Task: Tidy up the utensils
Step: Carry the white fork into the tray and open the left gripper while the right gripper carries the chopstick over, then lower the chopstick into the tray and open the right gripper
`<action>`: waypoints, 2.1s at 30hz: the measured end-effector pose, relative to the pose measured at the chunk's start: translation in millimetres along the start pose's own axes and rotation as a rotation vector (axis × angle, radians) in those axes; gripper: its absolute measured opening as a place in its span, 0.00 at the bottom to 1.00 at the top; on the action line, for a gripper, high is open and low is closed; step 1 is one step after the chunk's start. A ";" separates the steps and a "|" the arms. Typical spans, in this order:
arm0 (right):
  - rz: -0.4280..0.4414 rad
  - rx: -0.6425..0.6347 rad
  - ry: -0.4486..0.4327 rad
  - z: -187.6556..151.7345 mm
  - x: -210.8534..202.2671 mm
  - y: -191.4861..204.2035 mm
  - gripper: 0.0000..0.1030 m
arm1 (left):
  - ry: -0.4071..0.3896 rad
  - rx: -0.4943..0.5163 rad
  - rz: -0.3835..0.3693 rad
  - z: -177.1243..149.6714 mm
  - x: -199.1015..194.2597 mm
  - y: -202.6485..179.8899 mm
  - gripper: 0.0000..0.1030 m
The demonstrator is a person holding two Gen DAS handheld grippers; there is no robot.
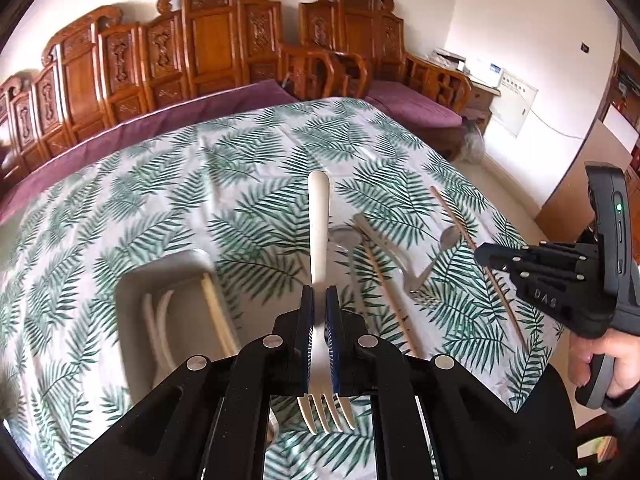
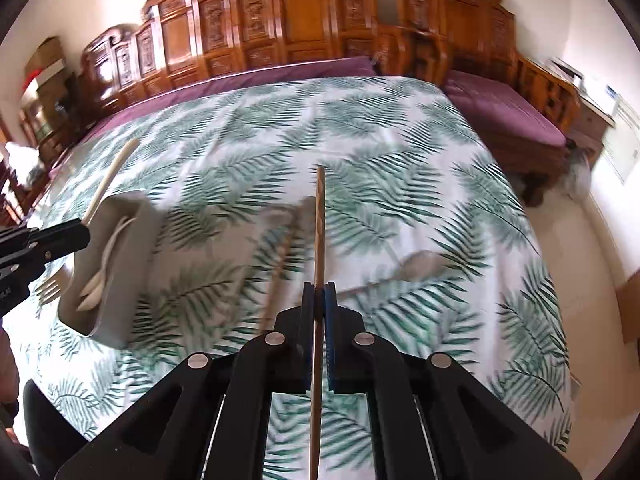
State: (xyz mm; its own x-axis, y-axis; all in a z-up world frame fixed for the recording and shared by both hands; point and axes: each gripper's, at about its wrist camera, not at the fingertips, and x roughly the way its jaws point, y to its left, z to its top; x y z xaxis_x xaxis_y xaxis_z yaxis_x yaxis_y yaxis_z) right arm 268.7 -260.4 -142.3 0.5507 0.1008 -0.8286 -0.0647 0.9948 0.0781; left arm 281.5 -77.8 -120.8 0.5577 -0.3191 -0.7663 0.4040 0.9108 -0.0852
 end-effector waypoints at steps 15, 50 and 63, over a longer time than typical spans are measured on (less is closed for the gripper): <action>0.122 -0.148 -0.001 19.2 -0.4 106.3 0.06 | 0.015 -0.101 0.066 -31.3 -9.3 70.9 0.06; 0.260 -0.258 0.026 39.8 46.1 247.4 0.06 | -0.027 -0.208 0.190 -77.7 -68.7 162.2 0.20; 0.241 -0.255 0.057 41.9 70.5 253.8 0.07 | -0.035 -0.223 0.227 -98.6 -97.9 167.5 0.21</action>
State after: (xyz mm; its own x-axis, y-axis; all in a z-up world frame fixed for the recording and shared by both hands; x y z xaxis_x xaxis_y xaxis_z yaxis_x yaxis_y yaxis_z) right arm 326.0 -0.3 -157.7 0.4472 0.3242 -0.8336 -0.3966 0.9072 0.1401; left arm 223.0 131.8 -122.8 0.6416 -0.1066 -0.7596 0.0994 0.9935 -0.0555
